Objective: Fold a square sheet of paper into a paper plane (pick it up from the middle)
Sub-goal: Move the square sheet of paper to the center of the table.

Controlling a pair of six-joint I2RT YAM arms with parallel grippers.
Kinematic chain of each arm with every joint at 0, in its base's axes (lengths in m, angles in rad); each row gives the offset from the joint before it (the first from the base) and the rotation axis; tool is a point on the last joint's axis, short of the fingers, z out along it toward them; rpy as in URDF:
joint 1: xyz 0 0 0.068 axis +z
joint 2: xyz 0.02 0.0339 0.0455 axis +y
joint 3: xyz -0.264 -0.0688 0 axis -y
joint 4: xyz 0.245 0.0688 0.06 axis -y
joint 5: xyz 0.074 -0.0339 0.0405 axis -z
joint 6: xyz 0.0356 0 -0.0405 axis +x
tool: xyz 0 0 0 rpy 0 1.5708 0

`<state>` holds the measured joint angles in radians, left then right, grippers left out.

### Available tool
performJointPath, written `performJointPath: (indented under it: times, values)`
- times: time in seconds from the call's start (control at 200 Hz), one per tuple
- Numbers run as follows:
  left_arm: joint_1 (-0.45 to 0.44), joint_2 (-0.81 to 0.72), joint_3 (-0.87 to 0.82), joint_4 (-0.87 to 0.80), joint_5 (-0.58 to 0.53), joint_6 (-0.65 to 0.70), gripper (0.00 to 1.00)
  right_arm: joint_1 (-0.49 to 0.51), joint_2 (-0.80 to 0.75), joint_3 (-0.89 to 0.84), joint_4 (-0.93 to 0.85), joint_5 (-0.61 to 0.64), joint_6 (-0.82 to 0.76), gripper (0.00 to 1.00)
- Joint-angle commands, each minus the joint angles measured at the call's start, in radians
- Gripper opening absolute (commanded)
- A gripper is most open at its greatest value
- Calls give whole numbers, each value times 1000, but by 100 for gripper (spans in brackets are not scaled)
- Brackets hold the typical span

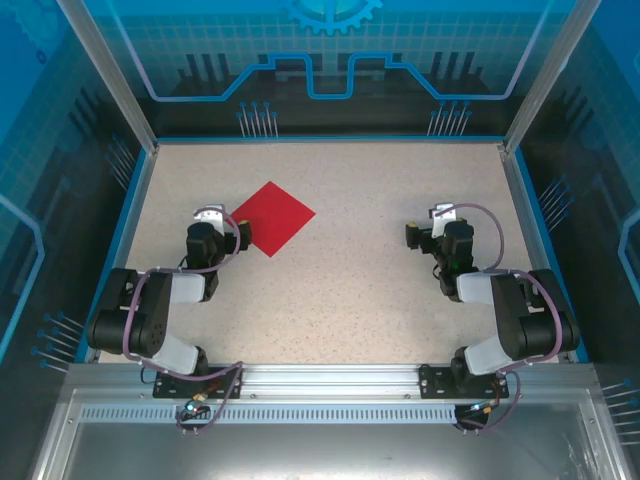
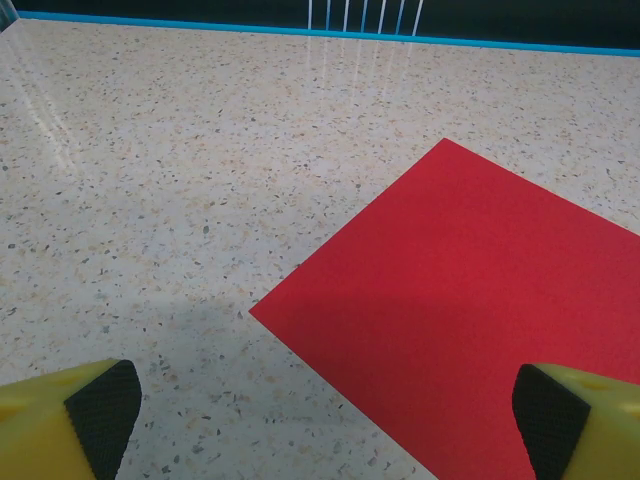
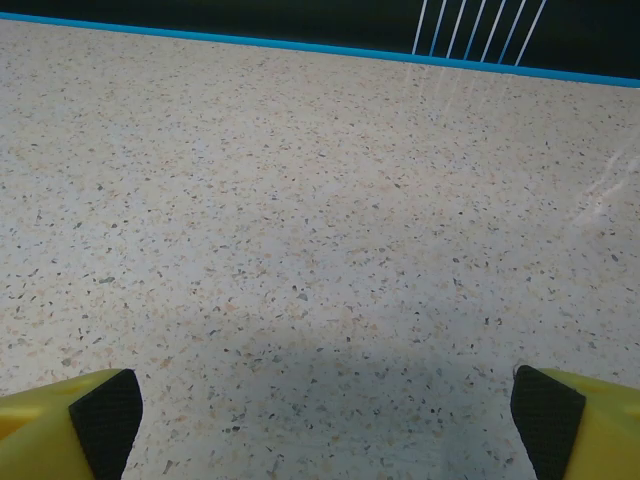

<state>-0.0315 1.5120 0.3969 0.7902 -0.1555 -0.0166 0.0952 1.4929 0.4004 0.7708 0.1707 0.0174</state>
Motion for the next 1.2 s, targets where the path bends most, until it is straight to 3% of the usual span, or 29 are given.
performJointPath:
  times: [0.0, 0.975, 1.075, 1.195]
  values:
    - [8, 4, 13, 6, 21, 6, 99, -16, 9, 18, 5, -14, -10, 99]
    - [10, 3, 12, 11, 29, 9, 99, -14, 2, 23, -5, -20, -15, 99]
    - [10, -24, 25, -33, 41, 12, 99, -17, -56, 25, -56, 46, 13, 99]
    - [10, -150, 50, -190, -48, -30, 99, -10, -167, 48, -195, 122, 30, 99]
